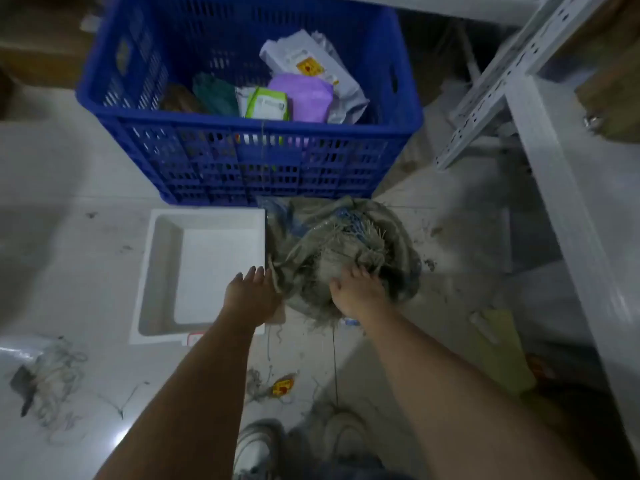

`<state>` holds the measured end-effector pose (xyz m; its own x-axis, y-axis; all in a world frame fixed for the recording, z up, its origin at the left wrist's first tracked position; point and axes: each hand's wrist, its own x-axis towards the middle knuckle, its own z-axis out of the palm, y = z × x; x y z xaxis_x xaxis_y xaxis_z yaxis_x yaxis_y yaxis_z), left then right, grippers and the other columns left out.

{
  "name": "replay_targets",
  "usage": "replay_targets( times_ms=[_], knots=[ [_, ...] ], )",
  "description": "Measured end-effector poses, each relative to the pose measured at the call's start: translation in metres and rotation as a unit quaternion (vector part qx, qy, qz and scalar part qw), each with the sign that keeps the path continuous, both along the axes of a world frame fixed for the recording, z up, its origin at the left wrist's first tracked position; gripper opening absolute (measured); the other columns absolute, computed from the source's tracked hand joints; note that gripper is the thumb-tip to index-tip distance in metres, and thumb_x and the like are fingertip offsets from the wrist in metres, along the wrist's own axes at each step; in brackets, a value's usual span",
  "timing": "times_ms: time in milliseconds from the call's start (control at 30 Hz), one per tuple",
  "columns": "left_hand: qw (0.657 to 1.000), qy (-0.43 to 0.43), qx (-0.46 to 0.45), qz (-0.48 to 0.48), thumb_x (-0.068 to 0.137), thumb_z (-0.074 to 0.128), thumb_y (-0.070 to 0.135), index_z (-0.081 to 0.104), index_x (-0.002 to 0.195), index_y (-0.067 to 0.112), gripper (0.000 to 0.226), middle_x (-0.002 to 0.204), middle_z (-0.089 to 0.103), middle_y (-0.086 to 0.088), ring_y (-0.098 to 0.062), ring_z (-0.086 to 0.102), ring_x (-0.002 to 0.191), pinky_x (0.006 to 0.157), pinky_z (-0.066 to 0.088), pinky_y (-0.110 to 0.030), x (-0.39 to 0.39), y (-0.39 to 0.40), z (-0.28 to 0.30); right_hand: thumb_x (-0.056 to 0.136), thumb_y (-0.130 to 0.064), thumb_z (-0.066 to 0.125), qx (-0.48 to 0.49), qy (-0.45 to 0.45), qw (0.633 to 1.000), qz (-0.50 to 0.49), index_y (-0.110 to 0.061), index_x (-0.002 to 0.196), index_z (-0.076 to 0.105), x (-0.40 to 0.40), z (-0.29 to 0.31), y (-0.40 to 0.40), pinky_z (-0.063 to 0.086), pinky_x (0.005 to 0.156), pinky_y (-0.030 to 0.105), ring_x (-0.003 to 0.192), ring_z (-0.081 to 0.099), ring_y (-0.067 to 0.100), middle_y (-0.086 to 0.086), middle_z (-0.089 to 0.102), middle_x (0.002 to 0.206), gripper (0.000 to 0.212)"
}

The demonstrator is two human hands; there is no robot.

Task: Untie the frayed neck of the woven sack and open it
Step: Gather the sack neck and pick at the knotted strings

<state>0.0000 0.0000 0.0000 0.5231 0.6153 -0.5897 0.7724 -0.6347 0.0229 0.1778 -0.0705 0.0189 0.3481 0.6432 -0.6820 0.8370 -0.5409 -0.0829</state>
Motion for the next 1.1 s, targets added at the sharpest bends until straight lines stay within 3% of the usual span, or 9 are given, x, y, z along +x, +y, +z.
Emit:
replay_targets(
  times_ms=[133, 333, 467, 600, 667, 767, 900, 1000, 1100],
  knots=[
    [0.998, -0.012, 0.031, -0.054, 0.095, 0.004, 0.047, 0.014, 0.150, 0.005, 0.070, 0.159, 0.019, -0.012, -0.026, 0.019, 0.147, 0.118, 0.022, -0.039, -0.003, 0.001, -0.036, 0.099, -0.035, 0.020, 0.027, -0.019, 0.999, 0.000, -0.006, 0.144, 0.030, -0.002, -0.028, 0.000, 0.024, 0.112, 0.043, 0.137, 0.032, 0.029, 0.016, 0.035, 0.150, 0.055],
    [0.995, -0.008, 0.051, -0.090, 0.096, 0.005, 0.043, 0.014, 0.150, 0.004, 0.068, 0.159, 0.021, -0.012, -0.024, 0.018, 0.148, 0.119, 0.017, -0.038, -0.002, -0.006, -0.058, 0.098, -0.034, 0.027, 0.035, -0.031, 0.999, 0.021, -0.008, 0.139, 0.038, 0.002, -0.064, -0.011, 0.031, 0.107, 0.043, 0.132, 0.037, 0.030, 0.016, 0.041, 0.144, 0.049],
    [0.994, -0.025, 0.048, -0.100, 0.100, 0.030, 0.034, 0.024, 0.148, 0.004, 0.057, 0.157, 0.026, -0.013, -0.025, 0.022, 0.146, 0.119, 0.018, -0.039, -0.002, -0.017, -0.057, 0.097, -0.031, 0.035, 0.048, -0.048, 0.997, 0.047, -0.007, 0.137, 0.040, 0.003, -0.073, -0.023, 0.034, 0.104, 0.042, 0.129, 0.040, 0.030, 0.015, 0.045, 0.140, 0.047],
    [0.991, -0.133, 0.025, -0.015, 0.083, 0.061, 0.015, 0.054, 0.125, -0.003, 0.046, 0.122, 0.061, -0.023, -0.040, 0.061, 0.111, 0.094, 0.049, -0.044, 0.016, -0.013, -0.062, 0.085, -0.021, 0.055, 0.281, -0.150, 0.948, -0.006, -0.006, 0.113, 0.054, 0.013, -0.066, -0.025, 0.041, 0.091, 0.040, 0.108, 0.050, 0.031, 0.015, 0.055, 0.116, 0.032],
    [0.987, -0.158, 0.024, 0.027, 0.089, 0.053, 0.020, 0.039, 0.140, 0.006, 0.054, 0.134, 0.052, -0.016, -0.035, 0.055, 0.117, 0.095, 0.046, -0.040, 0.038, -0.004, -0.054, 0.077, -0.013, 0.064, 0.339, -0.163, 0.921, -0.107, -0.005, 0.114, 0.053, 0.033, -0.060, -0.020, 0.041, 0.092, 0.041, 0.110, 0.050, 0.032, 0.016, 0.053, 0.119, 0.039],
    [0.981, -0.190, 0.016, 0.045, 0.088, 0.055, 0.019, 0.017, 0.150, 0.013, 0.072, 0.147, 0.038, -0.012, -0.031, 0.046, 0.128, 0.102, 0.042, -0.041, 0.070, 0.009, -0.049, 0.073, -0.005, 0.072, 0.328, -0.122, 0.912, -0.214, -0.008, 0.135, 0.040, 0.078, -0.062, -0.021, 0.043, 0.101, 0.044, 0.125, 0.045, 0.033, 0.014, 0.040, 0.139, 0.070],
    [0.982, -0.170, 0.084, 0.014, 0.084, 0.062, 0.021, 0.008, 0.152, 0.015, 0.087, 0.150, 0.033, -0.010, -0.029, 0.040, 0.133, 0.104, 0.041, -0.040, 0.089, 0.018, -0.059, 0.078, -0.002, 0.064, 0.255, -0.061, 0.954, -0.146, -0.015, 0.148, 0.024, 0.124, -0.083, -0.046, 0.034, 0.111, 0.039, 0.137, 0.034, 0.031, 0.008, 0.029, 0.154, 0.082],
    [0.981, -0.115, 0.147, -0.056, 0.082, 0.065, 0.037, -0.004, 0.152, 0.018, 0.099, 0.161, 0.007, -0.008, -0.025, 0.010, 0.148, 0.119, 0.017, -0.039, 0.093, 0.018, -0.070, 0.077, -0.009, 0.069, 0.237, -0.022, 0.966, -0.104, -0.019, 0.151, 0.018, 0.135, -0.106, -0.062, 0.036, 0.112, 0.040, 0.140, 0.033, 0.028, 0.004, 0.026, 0.157, 0.091],
    [0.974, -0.089, 0.173, -0.119, 0.080, 0.062, 0.049, -0.011, 0.150, 0.015, 0.107, 0.160, -0.014, -0.011, -0.025, -0.010, 0.149, 0.121, -0.001, -0.038, 0.098, 0.016, -0.080, 0.075, -0.014, 0.071, 0.226, -0.007, 0.973, -0.045, -0.020, 0.152, 0.011, 0.131, -0.126, -0.062, 0.026, 0.118, 0.042, 0.147, 0.019, 0.021, 0.002, 0.016, 0.160, 0.097]
  ],
)
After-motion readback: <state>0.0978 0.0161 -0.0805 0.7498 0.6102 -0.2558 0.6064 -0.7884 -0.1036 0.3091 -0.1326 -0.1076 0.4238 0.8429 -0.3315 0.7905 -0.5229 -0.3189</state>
